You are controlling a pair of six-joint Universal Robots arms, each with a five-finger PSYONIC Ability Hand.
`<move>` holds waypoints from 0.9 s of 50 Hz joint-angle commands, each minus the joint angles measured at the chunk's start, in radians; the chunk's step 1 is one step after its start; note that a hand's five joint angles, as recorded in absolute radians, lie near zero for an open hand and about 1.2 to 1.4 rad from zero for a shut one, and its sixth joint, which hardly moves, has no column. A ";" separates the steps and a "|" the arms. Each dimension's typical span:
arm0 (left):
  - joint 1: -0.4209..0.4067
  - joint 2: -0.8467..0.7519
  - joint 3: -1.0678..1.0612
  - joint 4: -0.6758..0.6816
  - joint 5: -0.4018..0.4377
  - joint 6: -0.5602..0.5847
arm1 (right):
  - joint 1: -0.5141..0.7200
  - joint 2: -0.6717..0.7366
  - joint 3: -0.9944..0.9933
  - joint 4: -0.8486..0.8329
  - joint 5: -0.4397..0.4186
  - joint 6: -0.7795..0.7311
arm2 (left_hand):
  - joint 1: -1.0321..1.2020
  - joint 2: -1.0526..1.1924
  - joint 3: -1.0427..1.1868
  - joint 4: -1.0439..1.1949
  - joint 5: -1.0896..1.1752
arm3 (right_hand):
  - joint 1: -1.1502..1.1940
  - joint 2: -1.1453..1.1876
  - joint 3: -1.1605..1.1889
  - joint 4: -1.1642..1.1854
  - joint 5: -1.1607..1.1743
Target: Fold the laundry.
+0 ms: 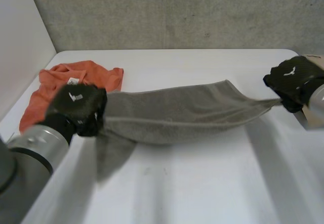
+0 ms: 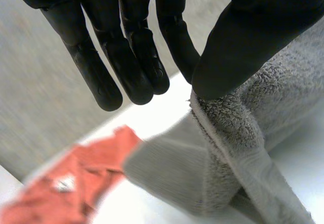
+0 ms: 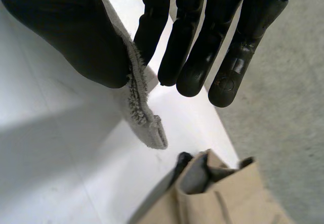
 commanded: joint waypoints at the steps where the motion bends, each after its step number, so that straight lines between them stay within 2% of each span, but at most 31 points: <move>1: 0.023 0.007 0.037 0.007 0.011 0.181 | 0.012 -0.091 -0.052 0.144 0.002 -0.140 | 0.256 0.201 0.206 0.198 0.239 | 0.404 0.217 0.211 0.208 0.233; 6: 0.023 -0.192 0.097 0.095 0.006 0.219 | 0.041 -0.042 -0.067 0.127 -0.002 -0.107 | 0.256 0.201 0.206 0.198 0.239 | 0.404 0.217 0.211 0.208 0.233; 9: 0.030 -0.296 0.147 0.151 0.000 0.219 | 0.121 0.074 -0.101 0.089 0.014 -0.061 | 0.256 0.201 0.206 0.198 0.239 | 0.404 0.217 0.211 0.208 0.233; 10: 0.034 -0.371 0.185 0.184 -0.001 0.219 | 0.133 0.103 -0.110 0.078 0.025 -0.050 | 0.256 0.201 0.206 0.198 0.239 | 0.404 0.217 0.211 0.208 0.233; 14: 0.040 -0.493 0.273 0.210 -0.003 0.216 | 0.176 0.209 -0.152 0.035 0.111 -0.022 | 0.250 0.196 0.200 0.193 0.234 | 0.404 0.217 0.211 0.208 0.233; 15: 0.042 -0.505 0.284 0.208 -0.002 0.209 | 0.181 0.244 -0.164 0.015 0.151 -0.025 | 0.163 0.109 0.113 0.106 0.147 | 0.404 0.217 0.211 0.208 0.233; 17: 0.045 -0.513 0.292 0.205 0.002 0.202 | 0.184 0.277 -0.176 -0.009 0.180 -0.028 | -0.063 -0.117 -0.113 -0.120 -0.079 | 0.404 0.217 0.211 0.208 0.233; 18: 0.046 -0.510 0.287 0.198 0.002 0.201 | 0.187 0.290 -0.179 -0.023 0.191 -0.030 | -0.355 -0.409 -0.405 -0.412 -0.371 | 0.404 0.217 0.211 0.208 0.233; 19: 0.045 -0.505 0.282 0.192 0.002 0.199 | 0.191 0.315 -0.181 -0.047 0.203 -0.031 | -0.465 -0.519 -0.515 -0.522 -0.481 | 0.404 0.217 0.211 0.208 0.233; 22: 0.045 -0.459 0.250 0.135 -0.001 0.170 | 0.195 0.337 -0.176 -0.075 0.203 -0.030 | -0.542 -0.596 -0.592 -0.600 -0.559 | 0.404 0.217 0.211 0.208 0.233; 25: 0.063 -0.378 0.203 0.084 -0.003 0.092 | 0.195 0.338 -0.170 -0.080 0.203 -0.022 | -0.683 -0.737 -0.733 -0.740 -0.699 | 0.404 0.217 0.211 0.208 0.233; 26: 0.091 -0.329 0.169 0.063 -0.003 0.030 | 0.195 0.337 -0.170 -0.080 0.202 -0.016 | -0.727 -0.781 -0.777 -0.784 -0.743 | 0.404 0.217 0.211 0.208 0.233; 31: 0.186 -0.200 0.091 0.008 0.008 -0.168 | 0.190 0.329 -0.168 -0.080 0.202 -0.014 | -0.733 -0.788 -0.783 -0.791 -0.750 | 0.404 0.217 0.211 0.208 0.233; 35: 0.253 -0.174 0.040 -0.017 0.009 -0.287 | 0.188 0.329 -0.167 -0.081 0.202 -0.011 | -0.728 -0.782 -0.778 -0.785 -0.744 | 0.404 0.217 0.211 0.208 0.233; 39: 0.283 -0.178 -0.004 -0.031 0.017 -0.341 | 0.190 0.329 -0.161 -0.083 0.200 -0.010 | -0.728 -0.782 -0.777 -0.785 -0.744 | 0.404 0.217 0.211 0.208 0.233; 45: 0.290 -0.227 -0.026 -0.031 0.051 -0.351 | 0.193 0.327 -0.147 -0.089 0.200 -0.010 | -0.704 -0.758 -0.754 -0.761 -0.720 | 0.404 0.217 0.211 0.208 0.233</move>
